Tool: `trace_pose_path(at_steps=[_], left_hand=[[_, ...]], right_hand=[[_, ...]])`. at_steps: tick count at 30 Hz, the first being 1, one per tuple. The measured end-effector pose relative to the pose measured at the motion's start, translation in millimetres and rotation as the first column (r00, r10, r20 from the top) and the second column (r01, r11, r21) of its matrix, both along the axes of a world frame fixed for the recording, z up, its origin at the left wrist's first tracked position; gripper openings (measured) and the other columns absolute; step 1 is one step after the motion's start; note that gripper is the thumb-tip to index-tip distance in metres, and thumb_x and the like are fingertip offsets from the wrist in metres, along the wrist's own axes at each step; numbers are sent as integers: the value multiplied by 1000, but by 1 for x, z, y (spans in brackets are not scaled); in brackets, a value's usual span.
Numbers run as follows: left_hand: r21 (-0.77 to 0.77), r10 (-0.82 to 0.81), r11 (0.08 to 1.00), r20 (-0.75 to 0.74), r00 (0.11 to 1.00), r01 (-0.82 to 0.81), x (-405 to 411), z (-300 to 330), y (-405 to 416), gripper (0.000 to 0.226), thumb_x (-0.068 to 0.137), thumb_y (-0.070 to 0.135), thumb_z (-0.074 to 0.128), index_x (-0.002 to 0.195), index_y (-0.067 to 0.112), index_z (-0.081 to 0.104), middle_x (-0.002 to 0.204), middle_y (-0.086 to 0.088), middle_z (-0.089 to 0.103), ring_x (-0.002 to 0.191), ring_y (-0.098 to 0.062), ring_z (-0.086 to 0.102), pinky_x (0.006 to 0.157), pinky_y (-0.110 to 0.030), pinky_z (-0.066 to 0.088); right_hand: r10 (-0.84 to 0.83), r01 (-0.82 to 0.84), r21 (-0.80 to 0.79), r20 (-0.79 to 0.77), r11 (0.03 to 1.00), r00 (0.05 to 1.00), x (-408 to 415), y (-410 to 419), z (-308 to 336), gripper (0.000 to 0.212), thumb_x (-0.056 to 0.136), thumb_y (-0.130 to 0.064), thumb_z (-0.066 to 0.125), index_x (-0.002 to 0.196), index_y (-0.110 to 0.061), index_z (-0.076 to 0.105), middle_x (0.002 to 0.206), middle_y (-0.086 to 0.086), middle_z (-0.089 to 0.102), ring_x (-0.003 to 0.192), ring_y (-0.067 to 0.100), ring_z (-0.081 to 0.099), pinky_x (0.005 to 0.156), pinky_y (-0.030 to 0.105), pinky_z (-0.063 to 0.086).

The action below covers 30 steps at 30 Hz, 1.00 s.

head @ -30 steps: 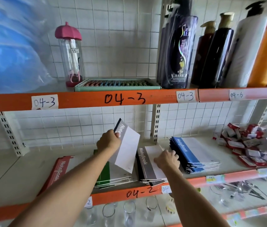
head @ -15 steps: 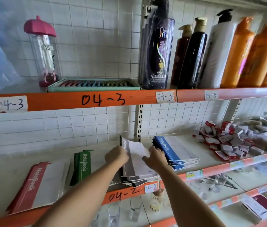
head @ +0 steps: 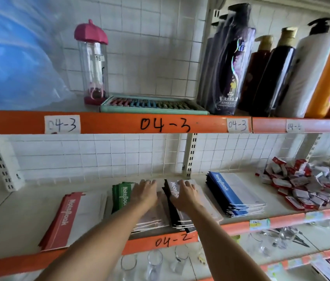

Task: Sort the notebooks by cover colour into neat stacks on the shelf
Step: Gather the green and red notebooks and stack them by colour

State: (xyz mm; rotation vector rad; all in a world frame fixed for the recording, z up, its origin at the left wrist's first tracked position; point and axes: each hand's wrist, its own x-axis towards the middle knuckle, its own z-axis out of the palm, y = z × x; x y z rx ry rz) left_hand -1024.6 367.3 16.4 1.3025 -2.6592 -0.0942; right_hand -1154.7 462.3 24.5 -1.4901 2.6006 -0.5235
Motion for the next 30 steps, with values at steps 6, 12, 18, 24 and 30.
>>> trace_pose_path(at_steps=[6,12,18,24,30], left_hand=[[-39,-1,999,2,1000,1,108,2,-45,48,97,37,54,140,17,43,142,-5,50,128,-23,46,106,-39,41],[-29,106,994,-21,994,-107,253,-1,-82,56,96,47,52,144,19,40,143,-5,50,132,-25,44,106,-40,41],[-64,220,974,27,975,-218,409,-14,-101,54,94,51,49,137,18,47,134,-4,55,127,-25,45,104,-36,39],[3,301,954,46,953,-301,530,-19,-118,53,93,50,51,136,19,47,131,-8,59,122,-30,51,97,-38,42],[-15,342,939,126,931,-343,616,-29,-147,50,94,52,49,129,17,52,126,-9,61,119,-30,52,96,-40,42]], right_hand=[[140,-140,-8,20,990,990,86,-51,-1,67,86,-45,63,141,-17,39,143,7,45,130,29,42,106,42,40],[266,-266,5,25,964,964,214,-102,-8,67,86,-42,62,143,-17,38,147,7,40,134,29,37,109,40,36],[388,-390,38,63,920,920,361,-139,-21,73,86,-45,61,147,-15,35,152,7,35,140,29,31,113,40,30],[447,-451,32,88,892,890,481,-162,-36,69,87,-42,61,145,-14,37,149,7,39,136,29,35,109,39,35],[480,-488,54,107,871,870,557,-191,-52,68,86,-41,63,144,-14,39,147,8,41,135,29,37,108,38,34]])
